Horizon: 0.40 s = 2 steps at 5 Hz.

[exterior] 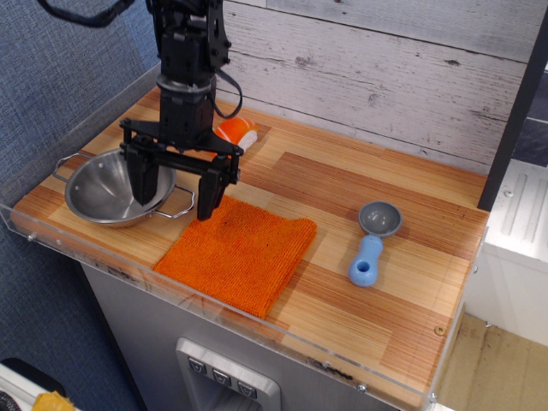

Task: Move the pot to behind the cloth.

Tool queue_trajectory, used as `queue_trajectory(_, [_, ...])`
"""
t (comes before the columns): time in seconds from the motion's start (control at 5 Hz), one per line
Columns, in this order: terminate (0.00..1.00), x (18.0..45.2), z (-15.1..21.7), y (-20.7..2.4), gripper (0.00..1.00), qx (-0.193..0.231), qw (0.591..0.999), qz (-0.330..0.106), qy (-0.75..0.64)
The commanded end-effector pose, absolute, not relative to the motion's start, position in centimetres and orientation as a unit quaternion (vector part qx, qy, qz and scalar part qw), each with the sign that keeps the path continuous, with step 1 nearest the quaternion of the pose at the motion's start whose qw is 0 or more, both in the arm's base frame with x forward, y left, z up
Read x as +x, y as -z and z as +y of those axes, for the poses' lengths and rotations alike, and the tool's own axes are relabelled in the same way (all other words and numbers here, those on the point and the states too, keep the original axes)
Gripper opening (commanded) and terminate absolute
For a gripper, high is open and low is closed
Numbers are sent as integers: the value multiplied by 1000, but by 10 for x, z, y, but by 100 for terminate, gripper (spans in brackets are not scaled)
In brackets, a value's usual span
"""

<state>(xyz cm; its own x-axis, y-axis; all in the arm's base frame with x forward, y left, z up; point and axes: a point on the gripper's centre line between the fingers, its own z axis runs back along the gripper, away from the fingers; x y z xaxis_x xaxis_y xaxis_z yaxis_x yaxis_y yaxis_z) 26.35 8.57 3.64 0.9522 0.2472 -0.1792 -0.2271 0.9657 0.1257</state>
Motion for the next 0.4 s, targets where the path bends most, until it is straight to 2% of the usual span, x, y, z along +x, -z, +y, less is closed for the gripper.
queue_trajectory(0.0, [0,263,108,-51,100,44,985,52,-158])
queue_trajectory(0.2, [0,259,110,-45,100,35,985,55,-158])
